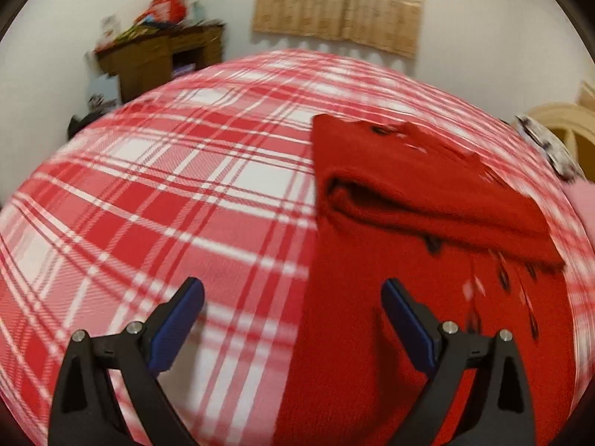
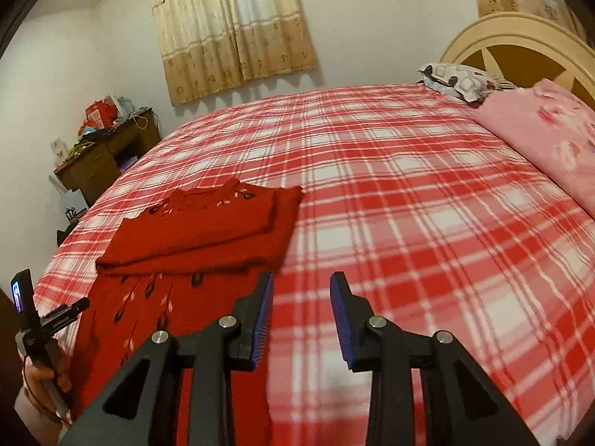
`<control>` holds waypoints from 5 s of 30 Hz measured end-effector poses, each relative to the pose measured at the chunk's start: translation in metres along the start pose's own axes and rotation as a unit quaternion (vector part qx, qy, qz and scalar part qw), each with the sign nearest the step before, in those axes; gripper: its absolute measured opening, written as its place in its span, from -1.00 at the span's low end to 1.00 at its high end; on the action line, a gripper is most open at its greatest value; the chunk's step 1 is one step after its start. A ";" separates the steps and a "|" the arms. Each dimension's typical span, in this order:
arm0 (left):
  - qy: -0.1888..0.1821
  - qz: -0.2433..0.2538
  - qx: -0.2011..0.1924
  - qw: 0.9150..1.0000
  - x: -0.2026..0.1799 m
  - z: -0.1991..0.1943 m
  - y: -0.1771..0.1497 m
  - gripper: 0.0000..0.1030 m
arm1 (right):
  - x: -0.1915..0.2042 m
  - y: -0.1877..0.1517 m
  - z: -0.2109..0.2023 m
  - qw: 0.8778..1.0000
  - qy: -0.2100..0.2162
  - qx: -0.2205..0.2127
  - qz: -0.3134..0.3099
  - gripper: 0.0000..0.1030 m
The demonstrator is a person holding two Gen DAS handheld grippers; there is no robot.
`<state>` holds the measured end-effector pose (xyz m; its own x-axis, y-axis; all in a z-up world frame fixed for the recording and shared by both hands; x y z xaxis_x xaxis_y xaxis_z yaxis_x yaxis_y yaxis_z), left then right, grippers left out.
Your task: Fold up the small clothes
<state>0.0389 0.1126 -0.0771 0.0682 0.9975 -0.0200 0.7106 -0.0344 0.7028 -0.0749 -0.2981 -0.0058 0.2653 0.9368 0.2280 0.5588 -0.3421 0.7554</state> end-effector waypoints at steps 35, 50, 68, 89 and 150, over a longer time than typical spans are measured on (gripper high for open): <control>-0.181 0.088 0.086 0.976 -0.005 -0.095 -0.130 0.39 | -0.011 -0.163 -0.042 0.984 0.101 0.144 0.007 0.13; -0.198 0.089 0.100 0.971 -0.012 -0.097 -0.138 0.25 | 0.018 -0.188 -0.024 0.973 0.127 0.188 -0.032 -0.14; -0.195 0.059 0.119 0.972 -0.003 -0.096 -0.142 -0.06 | 0.017 -0.192 -0.018 0.970 0.135 0.200 -0.030 -0.38; -0.244 0.007 0.072 0.967 -0.003 -0.083 -0.036 -0.82 | 0.053 -0.064 0.005 0.941 0.290 0.151 0.086 -0.82; -0.230 0.071 0.070 0.968 -0.019 0.003 -0.011 -0.68 | 0.018 -0.038 0.071 0.988 0.109 0.080 0.071 -0.31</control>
<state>0.0320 0.0935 -0.0867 0.4543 0.8498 -0.2673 0.7563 -0.2095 0.6197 -0.0353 -0.2736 -0.0738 0.1842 0.8658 0.4653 0.6496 -0.4625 0.6033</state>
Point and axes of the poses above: each gripper's, at about its wrist camera, not at the fingertips, and z roughly the way its jaws point, x to its left, y to its top, the point moved 4 cm from there along z, roughly the way its jaws point, and after that the axes turned 6 degrees about z, right-handed, at the moved point
